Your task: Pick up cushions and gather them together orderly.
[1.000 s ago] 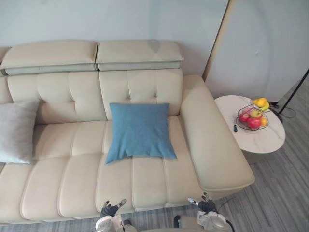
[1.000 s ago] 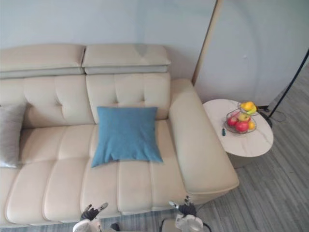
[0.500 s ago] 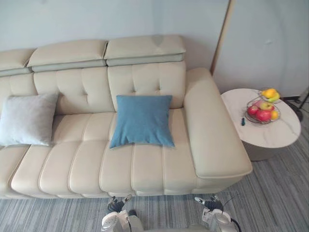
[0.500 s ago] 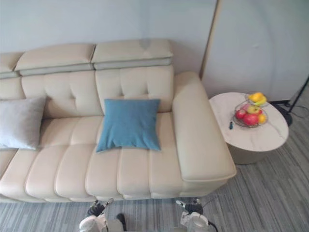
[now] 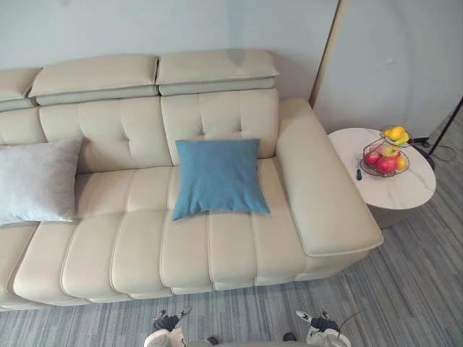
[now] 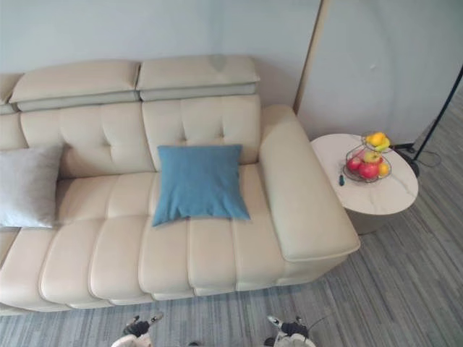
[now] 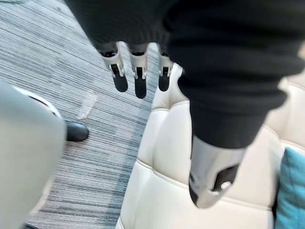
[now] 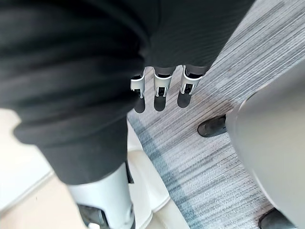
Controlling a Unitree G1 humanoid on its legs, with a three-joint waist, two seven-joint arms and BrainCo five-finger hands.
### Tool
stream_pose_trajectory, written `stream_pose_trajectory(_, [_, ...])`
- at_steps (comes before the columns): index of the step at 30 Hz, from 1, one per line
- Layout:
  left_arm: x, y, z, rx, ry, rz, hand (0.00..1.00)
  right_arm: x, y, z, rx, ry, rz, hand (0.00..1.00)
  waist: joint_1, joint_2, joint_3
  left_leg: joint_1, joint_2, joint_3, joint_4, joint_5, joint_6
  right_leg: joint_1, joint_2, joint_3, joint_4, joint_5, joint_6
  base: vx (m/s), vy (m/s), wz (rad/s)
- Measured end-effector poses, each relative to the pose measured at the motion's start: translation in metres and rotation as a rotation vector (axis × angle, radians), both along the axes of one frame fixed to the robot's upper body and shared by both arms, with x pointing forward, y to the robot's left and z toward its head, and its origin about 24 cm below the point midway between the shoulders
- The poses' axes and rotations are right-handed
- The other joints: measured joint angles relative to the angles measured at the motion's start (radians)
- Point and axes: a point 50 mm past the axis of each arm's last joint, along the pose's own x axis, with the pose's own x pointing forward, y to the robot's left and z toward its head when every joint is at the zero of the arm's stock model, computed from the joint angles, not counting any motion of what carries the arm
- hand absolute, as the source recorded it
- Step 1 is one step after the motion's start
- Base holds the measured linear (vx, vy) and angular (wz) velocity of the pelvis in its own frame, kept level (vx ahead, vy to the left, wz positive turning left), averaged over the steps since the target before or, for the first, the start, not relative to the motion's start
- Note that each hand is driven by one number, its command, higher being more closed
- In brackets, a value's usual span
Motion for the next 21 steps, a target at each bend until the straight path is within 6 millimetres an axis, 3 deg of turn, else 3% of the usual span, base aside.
stream_pose_trajectory(2, [-0.002,0.0,-0.001,-0.002,0.008,0.0,0.0,0.0,-0.002,0.0,0.001,0.001,-0.002,0.0,0.0,0.0,-0.002,0.012,0.009,-0.006,-0.016,0.007,-0.008,0.008,0.012,-0.004,-0.003,-0.003,-0.005,0.03,-0.063,0.08])
stream_pose_trajectory(3, [-0.005,0.011,-0.001,0.023,0.035,-0.018,0.0,-0.014,-0.005,-0.004,0.013,0.053,-0.037,0.0,-0.016,-0.032,0.003,0.046,0.01,-0.026,-0.064,0.025,-0.011,0.022,0.02,-0.003,-0.019,-0.005,-0.009,0.0,0.0,0.0])
stream_pose_trajectory(15, [-0.005,0.01,-0.001,0.022,0.036,-0.027,0.0,-0.015,-0.005,-0.005,0.016,0.058,-0.039,0.0,-0.025,-0.035,0.005,0.05,0.011,-0.048,-0.064,0.027,-0.01,0.044,0.018,-0.041,-0.024,-0.005,-0.009,0.0,-0.007,0.06])
stream_pose_trajectory(21, [0.001,0.008,0.0,0.009,0.021,-0.049,0.0,-0.014,-0.005,-0.004,0.016,0.047,-0.048,0.0,-0.032,-0.038,0.035,0.059,0.024,-0.022,-0.036,0.021,-0.018,0.05,0.021,-0.036,-0.008,-0.006,-0.008,-0.04,-0.025,-0.05])
